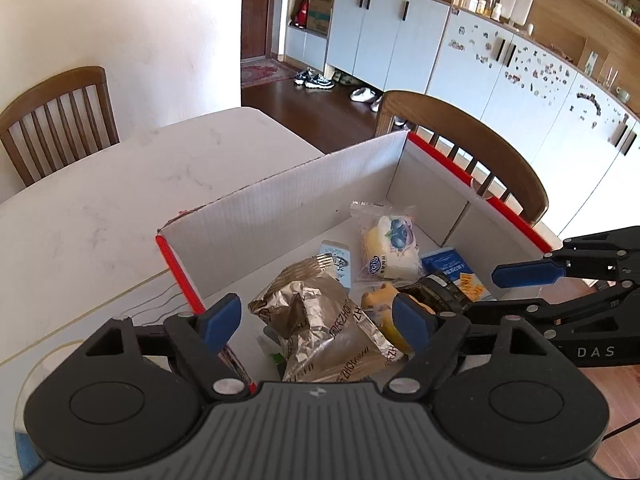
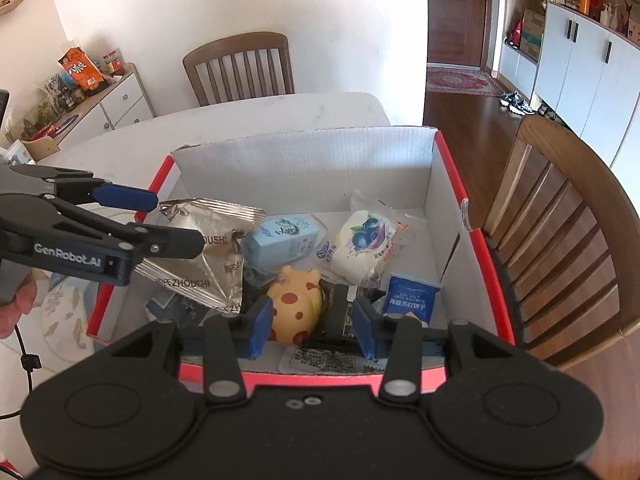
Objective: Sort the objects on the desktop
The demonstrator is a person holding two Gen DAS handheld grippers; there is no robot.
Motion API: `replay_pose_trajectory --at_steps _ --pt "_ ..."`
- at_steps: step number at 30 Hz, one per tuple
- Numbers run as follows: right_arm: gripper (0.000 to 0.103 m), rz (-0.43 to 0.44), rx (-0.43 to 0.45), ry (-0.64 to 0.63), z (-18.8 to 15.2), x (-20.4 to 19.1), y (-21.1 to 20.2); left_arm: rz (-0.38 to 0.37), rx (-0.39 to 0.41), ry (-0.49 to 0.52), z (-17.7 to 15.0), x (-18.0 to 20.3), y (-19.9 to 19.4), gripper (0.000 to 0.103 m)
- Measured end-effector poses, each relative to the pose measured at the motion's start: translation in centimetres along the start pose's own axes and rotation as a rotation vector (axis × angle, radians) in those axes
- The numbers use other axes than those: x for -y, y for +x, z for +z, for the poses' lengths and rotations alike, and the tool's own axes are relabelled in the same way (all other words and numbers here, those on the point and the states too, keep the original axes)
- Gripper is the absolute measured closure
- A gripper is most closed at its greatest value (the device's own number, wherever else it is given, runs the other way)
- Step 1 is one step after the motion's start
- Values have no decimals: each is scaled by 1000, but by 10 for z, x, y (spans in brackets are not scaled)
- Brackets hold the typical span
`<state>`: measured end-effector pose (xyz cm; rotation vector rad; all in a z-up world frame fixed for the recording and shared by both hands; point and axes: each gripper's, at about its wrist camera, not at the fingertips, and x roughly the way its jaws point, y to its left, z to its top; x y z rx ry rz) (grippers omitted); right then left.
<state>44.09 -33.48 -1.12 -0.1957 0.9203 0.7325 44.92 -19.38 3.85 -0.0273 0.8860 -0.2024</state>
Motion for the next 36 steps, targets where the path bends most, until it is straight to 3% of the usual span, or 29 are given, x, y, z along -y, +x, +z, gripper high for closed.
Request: replay_pose_trajectory --at_steps 1,3,12,15,36 --pt "55 0 3 4 -1 0 -1 -2 4 -4 -1 0 -3 20" --pt "40 1 15 15 -2 0 -4 -6 14 -11 -2 -1 -8 20" --pt "32 9 30 26 -6 -8 -8 -12 62 6 -9 -3 -31 15" --pt "25 14 36 33 -8 -12 -10 -13 69 5 -13 -5 -34 6" --pt "20 -7 82 99 -22 -42 -29 -56 102 -7 -40 -20 -70 3"
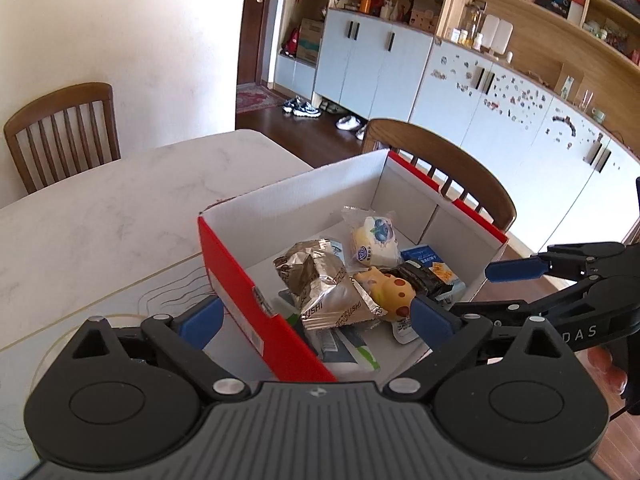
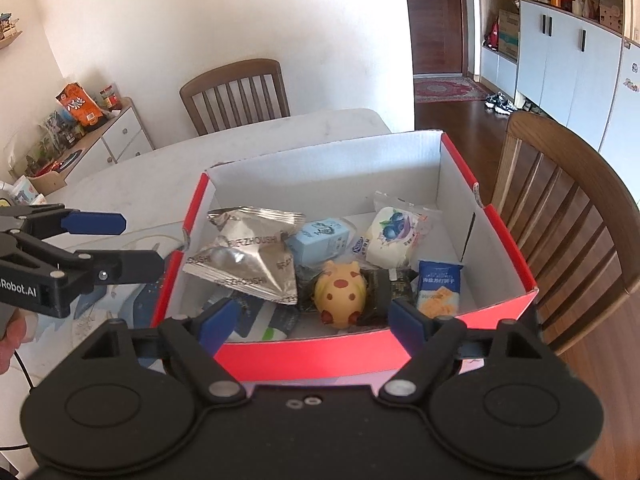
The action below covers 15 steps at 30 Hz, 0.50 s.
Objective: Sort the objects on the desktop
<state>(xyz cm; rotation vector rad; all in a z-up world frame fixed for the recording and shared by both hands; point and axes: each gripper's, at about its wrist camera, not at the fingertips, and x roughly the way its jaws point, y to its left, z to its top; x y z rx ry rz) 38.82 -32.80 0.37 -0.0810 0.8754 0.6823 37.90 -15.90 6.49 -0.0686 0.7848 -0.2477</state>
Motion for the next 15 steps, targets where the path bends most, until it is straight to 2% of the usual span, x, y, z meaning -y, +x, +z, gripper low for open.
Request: replay_pose_trajectory --at_steps 4,15 --pt "20 -6 12 3 -4 -9 -5 -15 25 -1 -6 -3 -15 3" --pt "19 -29 40 33 -17 -34 -18 -38 32 10 -31 -15 -41 3"
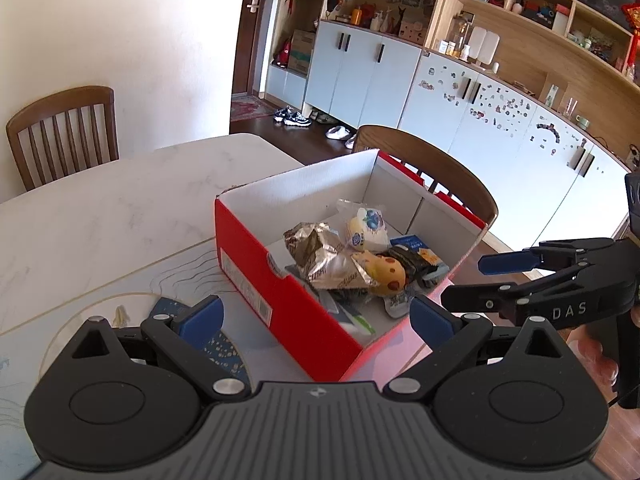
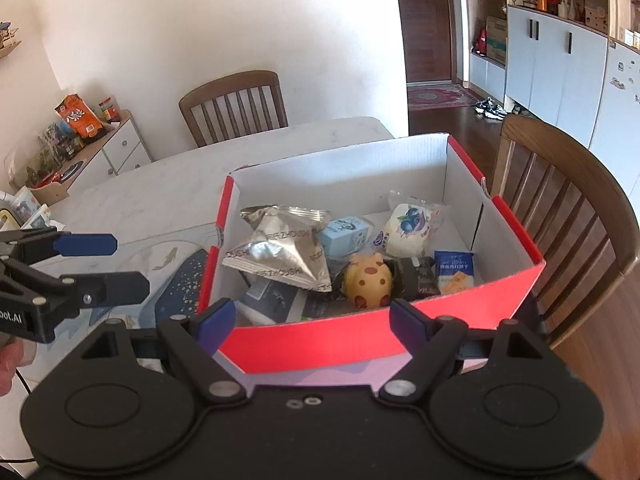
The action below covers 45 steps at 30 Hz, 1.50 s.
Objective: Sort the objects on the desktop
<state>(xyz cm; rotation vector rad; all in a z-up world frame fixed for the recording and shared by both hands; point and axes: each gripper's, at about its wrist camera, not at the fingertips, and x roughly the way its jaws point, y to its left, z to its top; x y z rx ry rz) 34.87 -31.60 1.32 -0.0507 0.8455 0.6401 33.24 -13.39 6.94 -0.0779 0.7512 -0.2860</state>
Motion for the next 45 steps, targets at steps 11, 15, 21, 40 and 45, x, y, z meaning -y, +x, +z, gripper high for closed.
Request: replay_pose_trajectory --at_steps 11,15,21,40,45 --pt "18 -32 30 23 -16 -25 -16 2 20 33 -18 -5 -25 3" --pt "18 -43 44 22 -20 -33 -21 -7 23 24 -21 -8 -31 3" --pt "18 -59 56 30 -27 -44 -28 -13 24 28 -29 -11 -38 3" --pt "18 -113 65 86 -46 -58 -34 -37 -1 47 -50 -13 -41 3" --pt "18 -115 59 95 -50 -58 -34 -32 4 51 -51 -13 -43 3"
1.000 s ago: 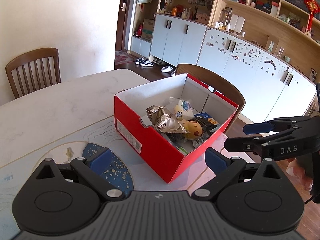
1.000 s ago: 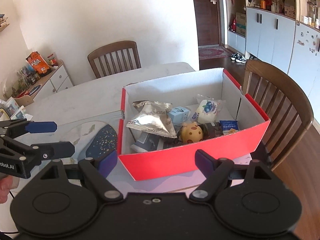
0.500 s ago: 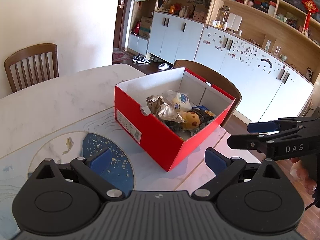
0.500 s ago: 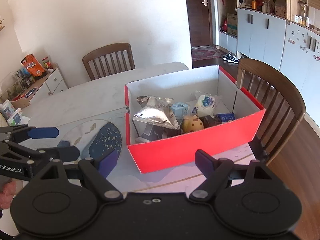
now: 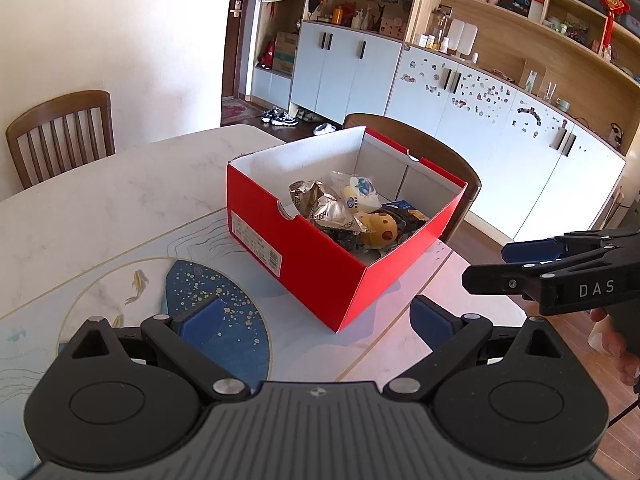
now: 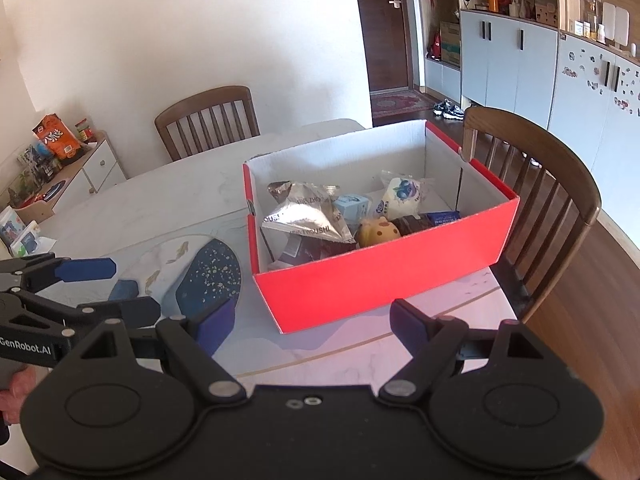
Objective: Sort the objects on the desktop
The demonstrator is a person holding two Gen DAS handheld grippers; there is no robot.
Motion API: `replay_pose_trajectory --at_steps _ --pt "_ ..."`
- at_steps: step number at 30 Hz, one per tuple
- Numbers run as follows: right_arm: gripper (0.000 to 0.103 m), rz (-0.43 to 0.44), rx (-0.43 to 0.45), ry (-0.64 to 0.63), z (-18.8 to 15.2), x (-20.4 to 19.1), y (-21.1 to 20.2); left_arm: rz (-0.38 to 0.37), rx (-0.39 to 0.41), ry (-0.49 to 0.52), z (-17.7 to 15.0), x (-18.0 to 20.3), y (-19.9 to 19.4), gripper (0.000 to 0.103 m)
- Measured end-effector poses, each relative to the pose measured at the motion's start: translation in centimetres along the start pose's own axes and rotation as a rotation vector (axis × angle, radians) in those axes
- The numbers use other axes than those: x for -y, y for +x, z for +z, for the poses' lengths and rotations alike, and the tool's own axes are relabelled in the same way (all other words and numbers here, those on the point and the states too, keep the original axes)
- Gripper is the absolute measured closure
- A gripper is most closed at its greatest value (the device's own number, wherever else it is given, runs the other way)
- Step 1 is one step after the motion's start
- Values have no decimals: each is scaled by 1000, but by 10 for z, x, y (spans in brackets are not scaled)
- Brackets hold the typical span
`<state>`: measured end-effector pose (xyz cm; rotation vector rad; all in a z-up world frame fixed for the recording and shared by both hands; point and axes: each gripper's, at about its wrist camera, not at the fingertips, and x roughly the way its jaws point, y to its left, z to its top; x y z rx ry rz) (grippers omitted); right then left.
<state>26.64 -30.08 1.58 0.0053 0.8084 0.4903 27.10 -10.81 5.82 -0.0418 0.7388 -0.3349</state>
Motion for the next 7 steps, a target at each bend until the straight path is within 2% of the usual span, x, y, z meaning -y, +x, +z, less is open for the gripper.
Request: replay_pose_trajectory --at_steps 7 --pt "18 0 -1 2 -2 0 -1 7 -1 11 -1 2 -1 3"
